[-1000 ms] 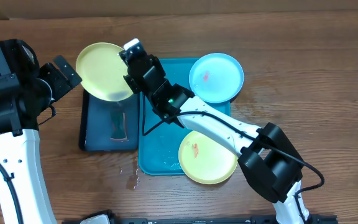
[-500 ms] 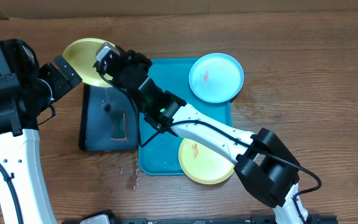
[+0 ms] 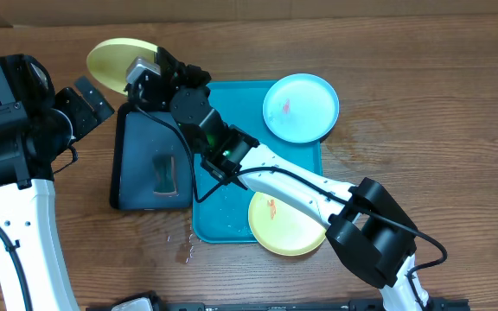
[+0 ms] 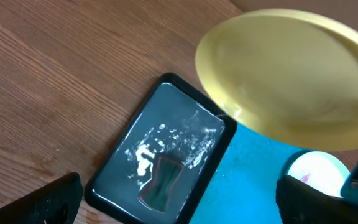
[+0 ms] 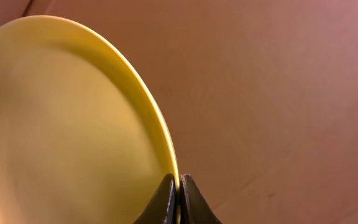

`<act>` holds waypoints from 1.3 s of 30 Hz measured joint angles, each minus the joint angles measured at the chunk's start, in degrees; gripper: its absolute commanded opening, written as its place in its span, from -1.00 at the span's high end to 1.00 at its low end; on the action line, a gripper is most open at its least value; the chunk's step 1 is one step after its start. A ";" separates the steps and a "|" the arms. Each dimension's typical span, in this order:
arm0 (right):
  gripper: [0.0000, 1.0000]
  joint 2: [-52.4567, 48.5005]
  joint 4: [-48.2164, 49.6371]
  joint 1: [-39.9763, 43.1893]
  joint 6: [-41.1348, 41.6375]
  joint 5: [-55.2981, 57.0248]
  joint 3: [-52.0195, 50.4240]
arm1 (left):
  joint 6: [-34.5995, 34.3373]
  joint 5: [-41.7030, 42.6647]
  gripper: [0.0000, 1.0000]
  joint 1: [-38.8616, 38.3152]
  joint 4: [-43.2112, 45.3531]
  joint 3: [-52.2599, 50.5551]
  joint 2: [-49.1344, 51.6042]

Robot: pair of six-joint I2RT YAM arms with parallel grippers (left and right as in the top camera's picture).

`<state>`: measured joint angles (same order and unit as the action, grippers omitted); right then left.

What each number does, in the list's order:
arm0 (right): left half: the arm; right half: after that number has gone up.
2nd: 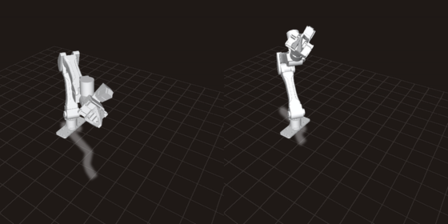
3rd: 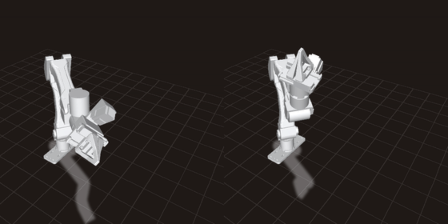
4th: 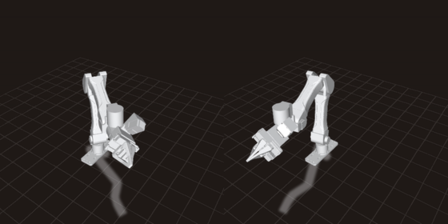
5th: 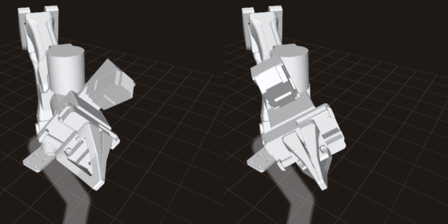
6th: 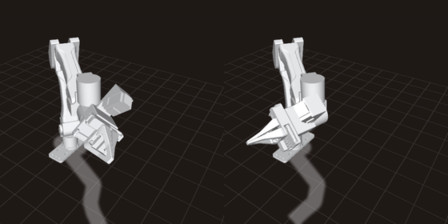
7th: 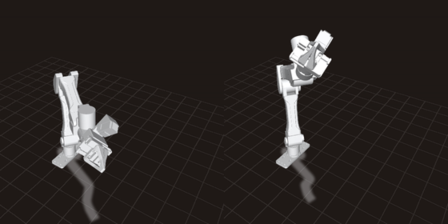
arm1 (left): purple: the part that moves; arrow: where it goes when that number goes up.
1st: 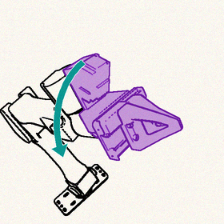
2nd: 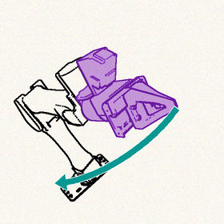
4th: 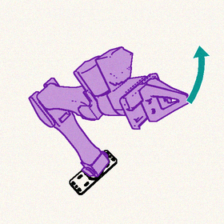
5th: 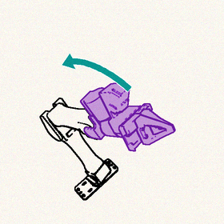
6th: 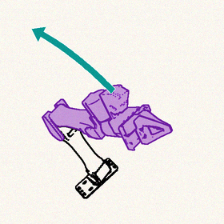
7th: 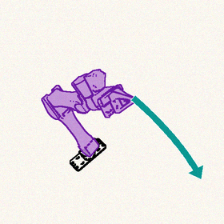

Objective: Clean dirty plates on tray and stack at the side

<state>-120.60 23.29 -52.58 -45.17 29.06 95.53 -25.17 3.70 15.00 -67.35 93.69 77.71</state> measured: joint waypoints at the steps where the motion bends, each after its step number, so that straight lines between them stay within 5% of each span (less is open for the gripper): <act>1: 0.92 0.00 0.66 -0.02 -0.98 0.07 0.00 | 0.00 0.00 -1.00 0.00 0.00 0.00 0.00; 27: 0.92 0.00 6.16 -0.83 -9.29 3.63 0.00 | -0.02 0.15 -0.99 0.00 0.00 0.00 0.00; 34: 0.92 0.00 6.69 -0.81 -7.02 7.30 0.00 | 0.00 0.15 -1.00 0.00 0.00 0.00 0.00; 39: 0.92 0.00 3.56 -0.35 2.45 11.04 0.07 | -0.02 0.17 -1.00 0.00 -0.02 0.00 0.00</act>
<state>-120.60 26.85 -52.93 -42.72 40.10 95.59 -25.19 3.88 15.00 -67.37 93.69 77.71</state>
